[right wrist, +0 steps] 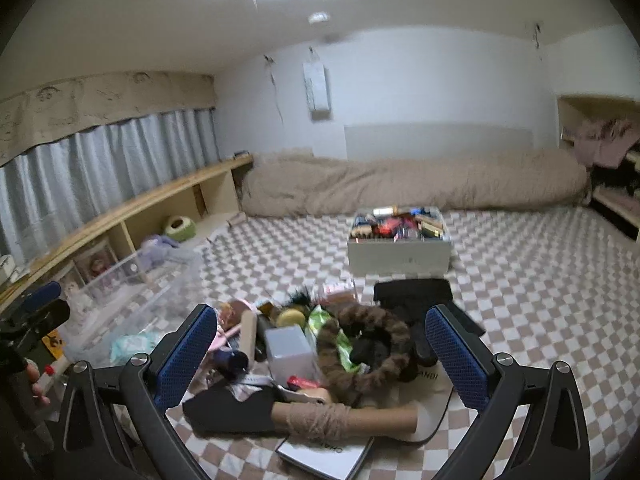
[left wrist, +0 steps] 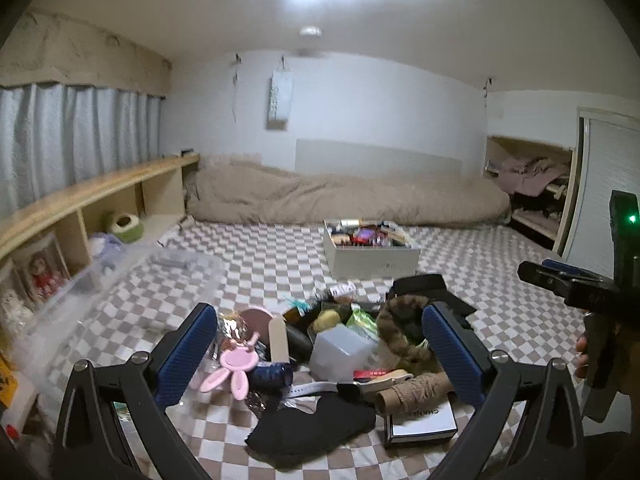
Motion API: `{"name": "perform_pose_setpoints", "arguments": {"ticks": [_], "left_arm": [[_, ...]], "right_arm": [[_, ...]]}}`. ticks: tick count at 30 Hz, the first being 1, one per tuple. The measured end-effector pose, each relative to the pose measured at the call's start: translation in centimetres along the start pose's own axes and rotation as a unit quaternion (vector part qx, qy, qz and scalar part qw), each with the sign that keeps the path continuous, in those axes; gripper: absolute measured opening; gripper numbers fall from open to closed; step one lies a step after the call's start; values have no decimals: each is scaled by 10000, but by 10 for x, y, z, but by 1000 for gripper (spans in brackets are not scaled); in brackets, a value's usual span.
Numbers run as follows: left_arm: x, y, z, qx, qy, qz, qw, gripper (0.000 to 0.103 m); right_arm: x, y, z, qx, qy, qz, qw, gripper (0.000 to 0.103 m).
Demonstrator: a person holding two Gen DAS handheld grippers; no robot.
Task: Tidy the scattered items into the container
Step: 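Withdraw both tools from the bin back toward the pile of items, then lower the right tool toward the fur ring and black cap in the pile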
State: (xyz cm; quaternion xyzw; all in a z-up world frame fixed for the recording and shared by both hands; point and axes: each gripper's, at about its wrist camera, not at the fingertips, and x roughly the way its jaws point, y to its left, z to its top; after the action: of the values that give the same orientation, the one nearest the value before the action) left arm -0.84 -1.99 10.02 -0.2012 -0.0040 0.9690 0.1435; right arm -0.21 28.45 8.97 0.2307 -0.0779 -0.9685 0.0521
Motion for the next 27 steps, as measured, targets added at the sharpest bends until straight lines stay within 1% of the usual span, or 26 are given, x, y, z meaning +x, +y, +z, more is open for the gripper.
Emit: {"name": "perform_pose_setpoints", "arguments": {"ticks": [2,4,6,8,9,13,16,18,21,24,26,27], "left_arm": [[16,1,-2,20,129,-61,9999,103],[31,1,-2,79,181,-18,9998,103],[43,1,-2,139,168,85,9997,103],[53,3,-1,130,194,41,9997,103],[57,4,0,105,220,-12,9997,103],[73,11,4,101,246,-223,9994,103],[85,10,9,302,250,-524,9979,103],[92,6,12,527,236,-586,9966,103],[103,-3,12,985,223,-518,9935,103],[115,-11,4,1503,38,-241,9883,103],[124,-11,-1,1641,16,-168,9863,103],[130,-10,-5,1651,81,-190,9861,103]], "right_arm": [[12,-8,-3,76,170,56,9998,103],[26,-14,-5,47,280,84,9996,103],[37,-18,-7,-82,276,38,9996,103],[45,-20,-6,-171,165,-52,9997,103],[48,-21,-5,-186,109,-147,9997,103],[56,-22,-1,-321,-111,-751,9966,103],[62,-21,-2,-528,-260,-1108,9921,103],[69,-23,-3,-554,-272,-1132,9916,103],[85,-28,-5,-399,-112,-980,9943,103],[102,-32,-9,-251,35,-832,9962,103],[109,-32,-11,-158,42,-803,9966,103],[113,-33,-13,-92,50,-786,9968,103]]}}
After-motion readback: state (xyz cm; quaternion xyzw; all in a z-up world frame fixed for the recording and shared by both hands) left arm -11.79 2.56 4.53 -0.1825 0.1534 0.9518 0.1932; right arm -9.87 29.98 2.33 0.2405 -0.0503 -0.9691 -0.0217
